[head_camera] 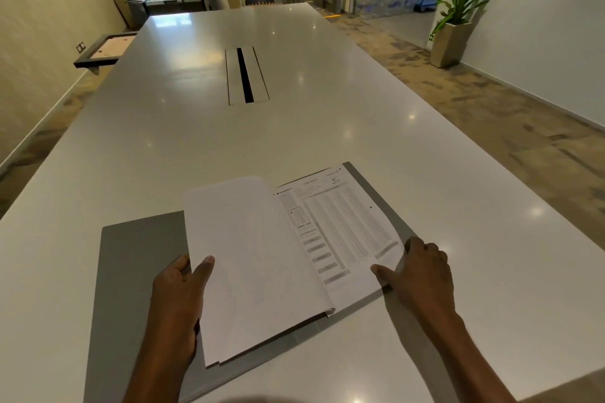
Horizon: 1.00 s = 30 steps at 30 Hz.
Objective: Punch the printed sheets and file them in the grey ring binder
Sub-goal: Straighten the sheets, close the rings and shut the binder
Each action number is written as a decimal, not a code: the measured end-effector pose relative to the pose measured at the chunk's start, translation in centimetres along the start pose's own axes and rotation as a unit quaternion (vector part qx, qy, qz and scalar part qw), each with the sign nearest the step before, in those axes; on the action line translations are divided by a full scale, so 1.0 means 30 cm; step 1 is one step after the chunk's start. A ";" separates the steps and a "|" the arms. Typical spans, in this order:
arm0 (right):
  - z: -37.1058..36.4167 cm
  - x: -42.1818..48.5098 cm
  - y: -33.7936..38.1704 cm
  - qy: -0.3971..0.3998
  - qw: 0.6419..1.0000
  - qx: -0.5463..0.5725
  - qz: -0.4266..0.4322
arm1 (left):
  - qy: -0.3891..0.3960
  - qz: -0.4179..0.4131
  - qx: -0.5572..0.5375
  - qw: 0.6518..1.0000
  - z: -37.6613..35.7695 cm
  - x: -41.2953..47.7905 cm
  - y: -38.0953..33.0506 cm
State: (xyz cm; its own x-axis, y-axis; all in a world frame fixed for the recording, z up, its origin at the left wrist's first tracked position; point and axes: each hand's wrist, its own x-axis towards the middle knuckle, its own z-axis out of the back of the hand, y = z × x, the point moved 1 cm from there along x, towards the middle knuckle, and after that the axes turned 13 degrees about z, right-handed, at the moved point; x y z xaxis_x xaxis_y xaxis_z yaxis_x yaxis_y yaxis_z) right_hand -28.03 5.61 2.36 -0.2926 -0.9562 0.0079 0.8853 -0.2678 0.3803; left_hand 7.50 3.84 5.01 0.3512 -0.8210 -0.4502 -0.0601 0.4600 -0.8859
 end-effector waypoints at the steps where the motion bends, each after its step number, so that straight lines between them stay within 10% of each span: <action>1: 0.004 0.002 0.001 0.004 1.000 0.013 0.003 | 0.000 0.001 -0.006 1.000 -0.003 -0.003 -0.003; 15: 0.106 -0.013 0.088 -0.184 0.939 0.281 0.072 | -0.006 0.005 -0.006 1.000 -0.006 -0.011 -0.020; 30: 0.041 -0.237 0.518 -0.111 0.891 0.250 0.363 | -0.016 0.004 0.000 1.000 -0.014 -0.042 -0.070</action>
State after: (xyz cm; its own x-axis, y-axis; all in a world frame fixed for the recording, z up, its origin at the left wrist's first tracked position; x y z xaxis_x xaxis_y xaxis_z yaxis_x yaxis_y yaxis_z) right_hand -12.64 8.40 9.34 0.1784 -0.7942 0.5809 0.6148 0.5509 0.5644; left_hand 6.79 3.77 7.39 0.3805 -0.8057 -0.4539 -0.0624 0.4674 -0.8819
